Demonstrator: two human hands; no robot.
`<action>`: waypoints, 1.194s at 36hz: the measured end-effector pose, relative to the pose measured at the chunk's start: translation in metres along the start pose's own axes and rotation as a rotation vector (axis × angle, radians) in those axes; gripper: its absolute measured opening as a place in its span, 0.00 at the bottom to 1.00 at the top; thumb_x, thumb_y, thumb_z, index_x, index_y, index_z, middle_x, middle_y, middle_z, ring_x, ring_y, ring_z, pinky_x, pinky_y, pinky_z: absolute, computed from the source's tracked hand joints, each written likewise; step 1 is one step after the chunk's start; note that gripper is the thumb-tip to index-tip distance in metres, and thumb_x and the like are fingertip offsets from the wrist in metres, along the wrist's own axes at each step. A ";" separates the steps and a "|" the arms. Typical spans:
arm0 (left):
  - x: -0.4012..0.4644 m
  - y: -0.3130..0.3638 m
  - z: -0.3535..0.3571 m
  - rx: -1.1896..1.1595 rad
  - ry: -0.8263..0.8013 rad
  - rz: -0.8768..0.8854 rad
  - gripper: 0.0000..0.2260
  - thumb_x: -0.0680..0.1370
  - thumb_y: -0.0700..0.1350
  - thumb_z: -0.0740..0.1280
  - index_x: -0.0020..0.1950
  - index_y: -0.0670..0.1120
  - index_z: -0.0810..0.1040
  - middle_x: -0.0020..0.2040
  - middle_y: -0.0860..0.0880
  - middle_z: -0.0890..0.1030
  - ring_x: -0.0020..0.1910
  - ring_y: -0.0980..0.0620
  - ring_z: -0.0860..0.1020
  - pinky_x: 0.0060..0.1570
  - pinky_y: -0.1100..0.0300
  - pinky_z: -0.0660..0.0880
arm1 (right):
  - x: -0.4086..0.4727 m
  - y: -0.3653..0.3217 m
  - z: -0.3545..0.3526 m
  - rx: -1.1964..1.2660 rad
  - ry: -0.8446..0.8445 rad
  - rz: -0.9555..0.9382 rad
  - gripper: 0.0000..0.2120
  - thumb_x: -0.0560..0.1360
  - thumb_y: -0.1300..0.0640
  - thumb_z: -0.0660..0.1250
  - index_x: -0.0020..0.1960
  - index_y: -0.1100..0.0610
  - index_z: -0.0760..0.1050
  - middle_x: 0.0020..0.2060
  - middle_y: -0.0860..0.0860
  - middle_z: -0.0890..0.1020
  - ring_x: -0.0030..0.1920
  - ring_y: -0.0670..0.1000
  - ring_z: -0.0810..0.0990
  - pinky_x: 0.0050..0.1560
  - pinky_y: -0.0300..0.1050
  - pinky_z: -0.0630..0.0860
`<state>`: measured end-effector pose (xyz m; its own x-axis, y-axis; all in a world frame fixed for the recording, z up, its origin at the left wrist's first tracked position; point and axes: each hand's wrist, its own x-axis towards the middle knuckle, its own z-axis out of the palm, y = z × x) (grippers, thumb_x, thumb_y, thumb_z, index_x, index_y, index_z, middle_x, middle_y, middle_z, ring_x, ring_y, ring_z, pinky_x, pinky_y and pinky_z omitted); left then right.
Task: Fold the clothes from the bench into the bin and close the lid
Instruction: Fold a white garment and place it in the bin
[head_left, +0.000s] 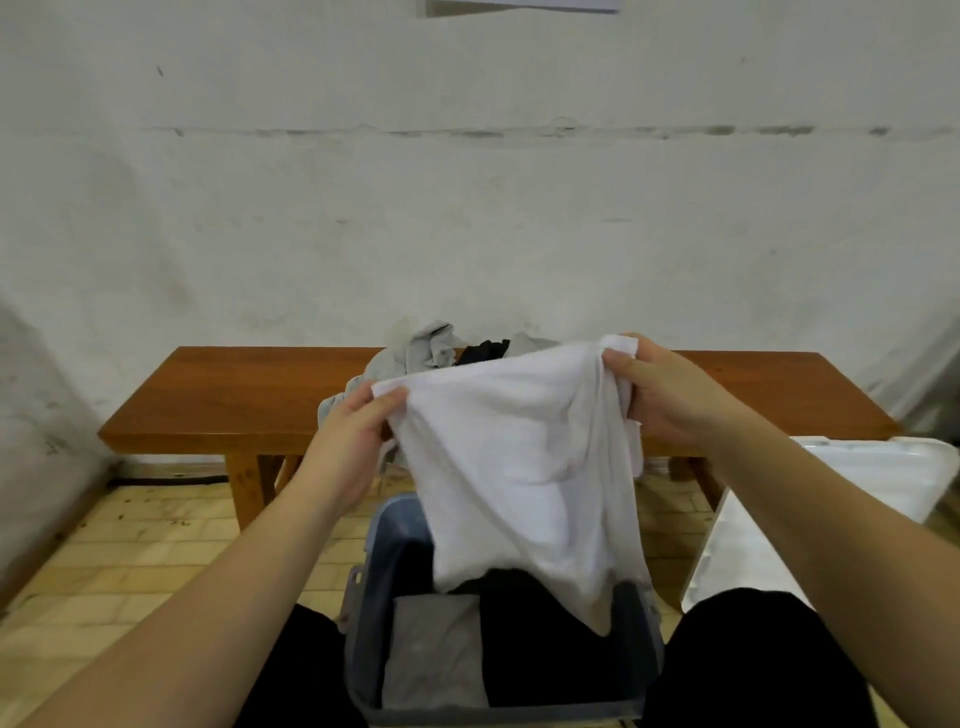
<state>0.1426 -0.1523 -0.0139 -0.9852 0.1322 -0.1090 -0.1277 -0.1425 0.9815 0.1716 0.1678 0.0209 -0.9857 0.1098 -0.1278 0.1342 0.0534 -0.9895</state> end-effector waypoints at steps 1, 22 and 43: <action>0.001 0.004 -0.002 -0.005 0.012 0.013 0.12 0.81 0.46 0.66 0.62 0.45 0.79 0.59 0.44 0.83 0.60 0.42 0.79 0.63 0.44 0.74 | -0.001 0.001 -0.006 -0.095 0.024 0.006 0.12 0.81 0.48 0.64 0.62 0.49 0.76 0.58 0.52 0.82 0.60 0.55 0.81 0.63 0.58 0.76; 0.013 0.066 -0.063 0.004 0.212 0.120 0.07 0.82 0.47 0.65 0.57 0.47 0.76 0.56 0.45 0.80 0.57 0.43 0.78 0.57 0.45 0.75 | 0.001 0.012 -0.050 -0.232 0.501 -0.052 0.21 0.83 0.45 0.58 0.70 0.55 0.71 0.59 0.53 0.79 0.55 0.55 0.79 0.55 0.51 0.79; 0.031 0.053 -0.095 0.565 0.304 -0.138 0.05 0.82 0.46 0.63 0.56 0.48 0.77 0.54 0.44 0.78 0.54 0.41 0.77 0.49 0.49 0.78 | 0.005 0.031 -0.070 0.242 0.179 0.282 0.13 0.82 0.60 0.61 0.66 0.57 0.73 0.57 0.56 0.77 0.54 0.55 0.78 0.52 0.48 0.77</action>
<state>0.0939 -0.2485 0.0201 -0.9630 -0.1830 -0.1977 -0.2570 0.4042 0.8778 0.1777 0.2395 -0.0053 -0.8776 0.2588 -0.4036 0.3477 -0.2360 -0.9074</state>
